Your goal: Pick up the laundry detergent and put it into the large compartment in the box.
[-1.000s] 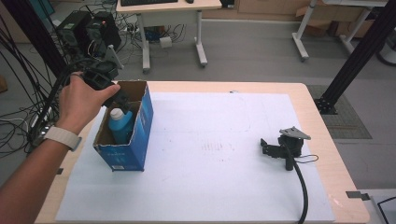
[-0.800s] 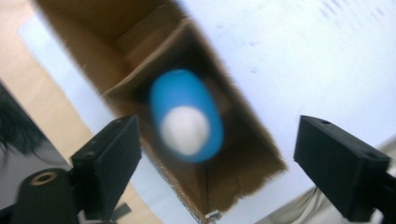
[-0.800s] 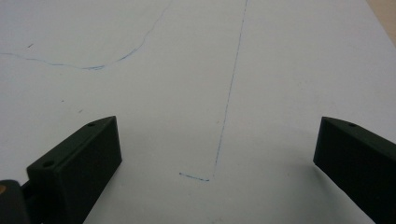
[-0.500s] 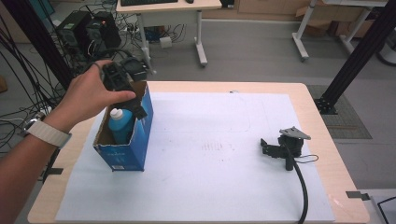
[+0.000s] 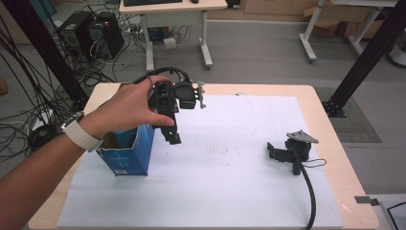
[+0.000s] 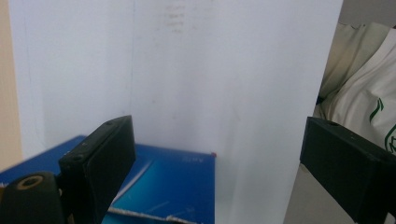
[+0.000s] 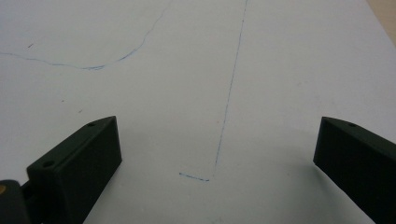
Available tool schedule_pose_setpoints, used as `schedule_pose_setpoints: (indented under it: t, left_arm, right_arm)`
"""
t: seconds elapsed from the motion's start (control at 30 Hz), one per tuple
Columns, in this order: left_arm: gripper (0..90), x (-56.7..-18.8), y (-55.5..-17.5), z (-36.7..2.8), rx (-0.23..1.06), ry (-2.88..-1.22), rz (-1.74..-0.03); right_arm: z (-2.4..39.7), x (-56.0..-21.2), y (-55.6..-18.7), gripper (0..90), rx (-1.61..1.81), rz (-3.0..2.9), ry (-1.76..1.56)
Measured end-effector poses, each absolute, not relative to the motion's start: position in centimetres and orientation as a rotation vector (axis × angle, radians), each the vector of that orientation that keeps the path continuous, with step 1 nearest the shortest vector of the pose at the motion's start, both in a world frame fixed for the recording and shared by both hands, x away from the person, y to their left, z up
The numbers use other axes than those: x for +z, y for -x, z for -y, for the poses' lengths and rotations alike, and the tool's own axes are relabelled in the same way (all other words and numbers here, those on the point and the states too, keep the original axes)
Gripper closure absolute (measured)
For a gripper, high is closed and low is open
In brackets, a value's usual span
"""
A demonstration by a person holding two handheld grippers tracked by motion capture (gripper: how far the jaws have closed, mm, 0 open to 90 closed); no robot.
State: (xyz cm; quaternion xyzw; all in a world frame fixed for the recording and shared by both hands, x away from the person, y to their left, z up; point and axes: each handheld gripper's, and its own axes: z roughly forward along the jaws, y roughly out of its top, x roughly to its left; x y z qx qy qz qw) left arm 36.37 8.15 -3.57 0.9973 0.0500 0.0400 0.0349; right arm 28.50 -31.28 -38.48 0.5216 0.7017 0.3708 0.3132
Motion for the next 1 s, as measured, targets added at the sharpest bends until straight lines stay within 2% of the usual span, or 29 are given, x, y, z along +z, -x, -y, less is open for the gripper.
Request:
schedule_pose_setpoints:
  t: [0.4, 1.0]
  left_arm:
    - [10.8, -4.0, -35.0, -4.8, 0.096, -3.093, 0.082]
    - [10.1, -5.1, -34.4, -4.1, 0.058, -3.072, 0.127]
  right_arm:
    - [31.3, -38.5, -28.5, 0.3, 0.978, -1.850, -1.376]
    - [31.3, -38.5, -28.5, 0.3, 0.978, -1.851, -1.375]
